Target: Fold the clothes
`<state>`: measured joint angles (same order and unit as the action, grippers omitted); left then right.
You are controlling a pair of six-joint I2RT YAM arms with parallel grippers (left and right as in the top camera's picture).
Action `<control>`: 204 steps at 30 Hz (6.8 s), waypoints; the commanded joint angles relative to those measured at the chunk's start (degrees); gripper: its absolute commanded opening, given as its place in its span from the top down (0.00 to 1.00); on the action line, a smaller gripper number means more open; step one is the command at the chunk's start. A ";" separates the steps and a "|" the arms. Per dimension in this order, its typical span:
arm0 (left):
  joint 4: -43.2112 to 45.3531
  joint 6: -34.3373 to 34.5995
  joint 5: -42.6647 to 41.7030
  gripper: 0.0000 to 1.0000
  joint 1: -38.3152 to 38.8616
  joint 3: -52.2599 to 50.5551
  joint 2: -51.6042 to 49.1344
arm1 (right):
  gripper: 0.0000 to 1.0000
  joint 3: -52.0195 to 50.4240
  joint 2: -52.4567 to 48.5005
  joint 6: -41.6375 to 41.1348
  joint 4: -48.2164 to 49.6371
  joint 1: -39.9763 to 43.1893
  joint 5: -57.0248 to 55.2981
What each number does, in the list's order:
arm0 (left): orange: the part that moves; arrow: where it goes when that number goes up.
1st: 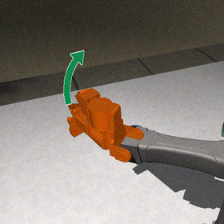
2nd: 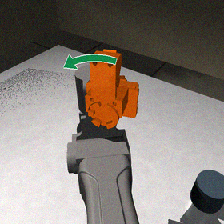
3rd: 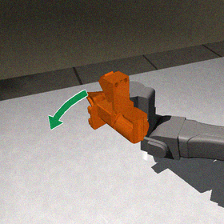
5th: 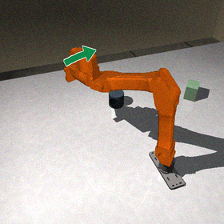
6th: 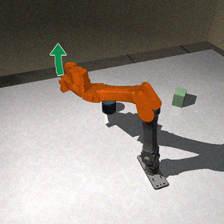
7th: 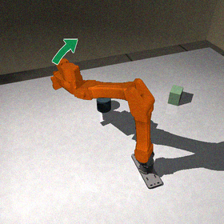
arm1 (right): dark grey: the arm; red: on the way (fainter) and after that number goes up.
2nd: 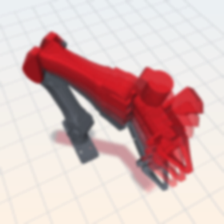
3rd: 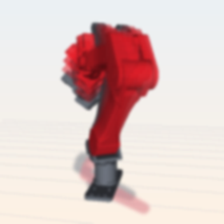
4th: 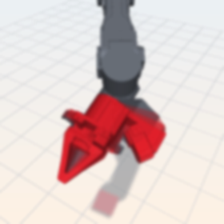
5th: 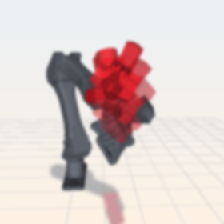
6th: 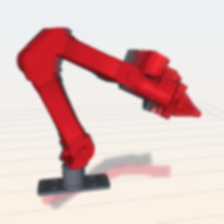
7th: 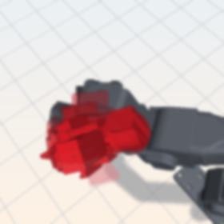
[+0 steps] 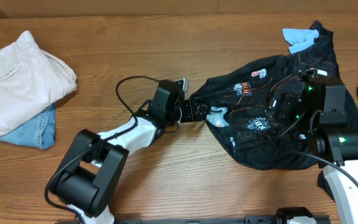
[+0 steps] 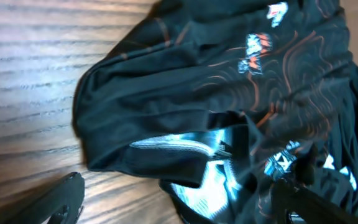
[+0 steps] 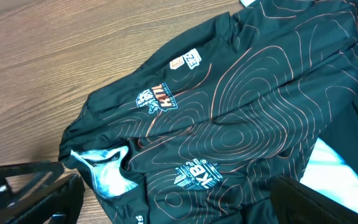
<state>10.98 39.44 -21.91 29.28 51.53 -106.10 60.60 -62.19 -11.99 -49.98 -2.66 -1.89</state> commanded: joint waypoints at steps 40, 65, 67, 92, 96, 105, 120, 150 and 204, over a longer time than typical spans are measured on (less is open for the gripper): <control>-3.93 -14.21 10.43 0.96 -30.62 7.10 13.25 | 0.00 0.87 0.72 -0.17 -1.66 0.15 -1.88; -54.53 -5.73 4.81 0.23 -25.40 7.06 12.66 | 0.00 0.87 0.68 -0.15 -3.50 0.15 -1.90; -53.94 -4.11 4.96 0.32 -25.11 6.03 12.66 | 0.00 0.87 0.68 -0.15 -3.52 0.15 -1.90; -41.81 2.43 6.19 0.41 -24.96 -0.92 6.97 | 0.00 0.87 0.68 -0.20 -3.54 0.15 -1.86; -39.85 3.02 5.77 0.41 -24.17 -0.92 5.07 | 0.00 0.87 0.68 -0.20 -3.56 0.15 -1.86; -38.40 3.02 5.81 0.53 -20.81 -0.92 1.09 | 0.00 0.87 0.68 -0.20 -3.80 0.15 -1.88; -43.82 2.58 10.36 0.75 -20.90 -0.92 1.11 | 0.00 0.87 0.68 -0.20 -3.80 0.15 -1.88; -40.39 2.29 16.50 0.96 -20.90 -0.90 0.85 | 0.00 0.87 0.68 -0.17 -4.48 0.15 -1.88; -66.62 -13.05 29.79 0.96 -45.40 6.71 33.68 | 0.21 -0.31 -46.18 1.57 32.76 0.04 16.17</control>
<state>-55.99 27.81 6.76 -15.90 57.69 -72.18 60.36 -107.39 -10.72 -17.72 -2.66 13.17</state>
